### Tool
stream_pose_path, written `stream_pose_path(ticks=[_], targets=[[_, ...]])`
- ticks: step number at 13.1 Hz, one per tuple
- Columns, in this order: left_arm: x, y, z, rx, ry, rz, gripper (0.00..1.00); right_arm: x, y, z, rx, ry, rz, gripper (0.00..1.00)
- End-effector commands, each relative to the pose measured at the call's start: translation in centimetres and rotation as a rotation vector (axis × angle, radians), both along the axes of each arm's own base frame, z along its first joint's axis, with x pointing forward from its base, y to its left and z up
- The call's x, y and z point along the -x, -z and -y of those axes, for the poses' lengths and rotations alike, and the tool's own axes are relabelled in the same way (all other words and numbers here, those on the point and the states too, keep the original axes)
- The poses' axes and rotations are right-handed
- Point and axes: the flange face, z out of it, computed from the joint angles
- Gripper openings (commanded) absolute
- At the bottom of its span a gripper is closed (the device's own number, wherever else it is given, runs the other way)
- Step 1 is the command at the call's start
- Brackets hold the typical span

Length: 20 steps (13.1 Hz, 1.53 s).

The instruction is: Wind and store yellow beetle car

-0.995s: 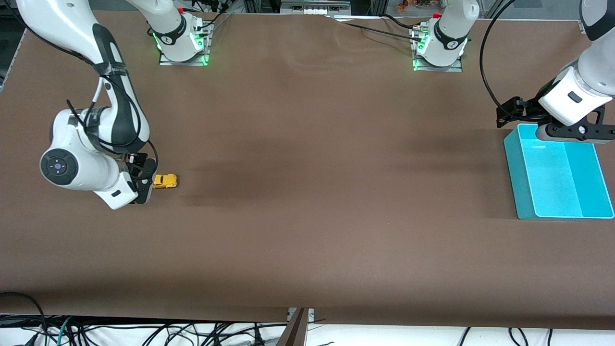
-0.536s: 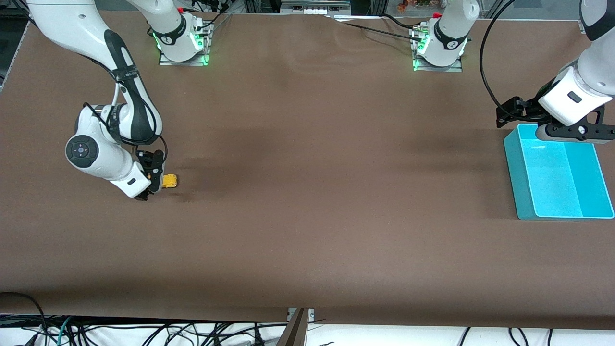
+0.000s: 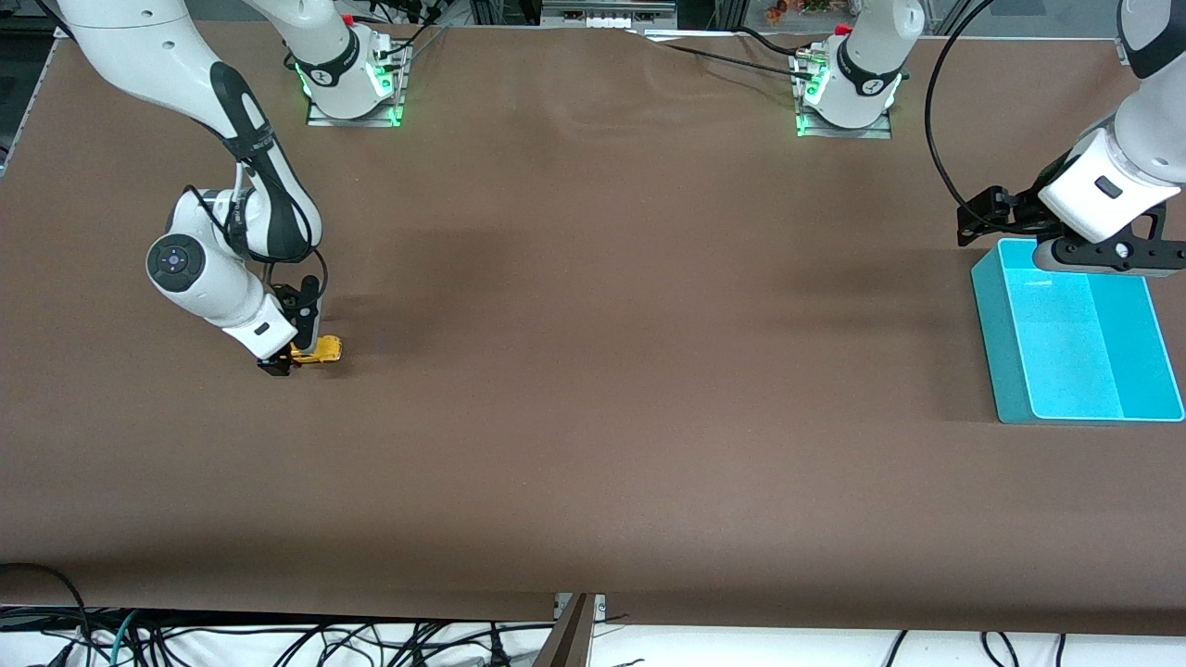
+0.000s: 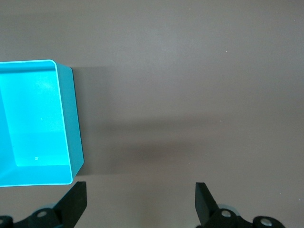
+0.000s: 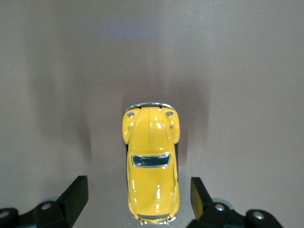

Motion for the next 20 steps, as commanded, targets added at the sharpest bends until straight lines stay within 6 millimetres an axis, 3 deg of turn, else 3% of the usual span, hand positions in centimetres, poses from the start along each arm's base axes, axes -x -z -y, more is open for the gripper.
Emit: stream_pose_path(ticks=[1,2,3,4,7,8,11,15,17,19,20], targets=[[0.4,-0.7,-0.2,-0.005,0.008,0.003,1.0,0.9,-1.0,0.1,-0.008,-0.043,0.018,0.56],[0.4,-0.7,-0.2,-0.005,0.008,0.003,1.0,0.9,-1.0,0.1,-0.008,-0.043,0.016,0.39],[0.4,-0.7,-0.2,-0.005,0.008,0.003,1.0,0.9,-0.9,0.1,-0.008,-0.043,0.015,0.31],[0.4,-0.7,-0.2,-0.005,0.008,0.003,1.0,0.9,-0.9,0.1,-0.008,-0.043,0.015,0.26],[0.4,-0.7,-0.5,-0.005,0.002,0.002,1.0,1.2,0.3,1.0,-0.005,-0.028,-0.01,0.25],[0.4,-0.7,-0.5,-0.005,0.002,0.002,1.0,1.3,0.6,2.8,-0.005,0.0,-0.016,0.26],[0.4,-0.7,-0.5,-0.005,0.002,0.002,1.0,2.0,2.2,11.3,-0.002,0.007,-0.026,0.26],[0.4,-0.7,-0.4,-0.005,0.004,0.002,1.0,2.6,3.0,19.4,0.013,-0.021,0.006,0.28],[0.5,-0.7,-0.4,-0.005,0.003,-0.004,1.0,2.6,3.1,21.2,0.015,-0.03,0.011,0.29],[0.5,-0.6,-0.4,-0.005,0.003,-0.006,1.0,2.4,3.0,21.3,0.016,-0.032,0.013,0.29],[0.5,-0.7,-0.4,-0.005,0.003,-0.004,1.0,2.4,3.0,21.1,0.015,-0.035,0.014,0.38]])
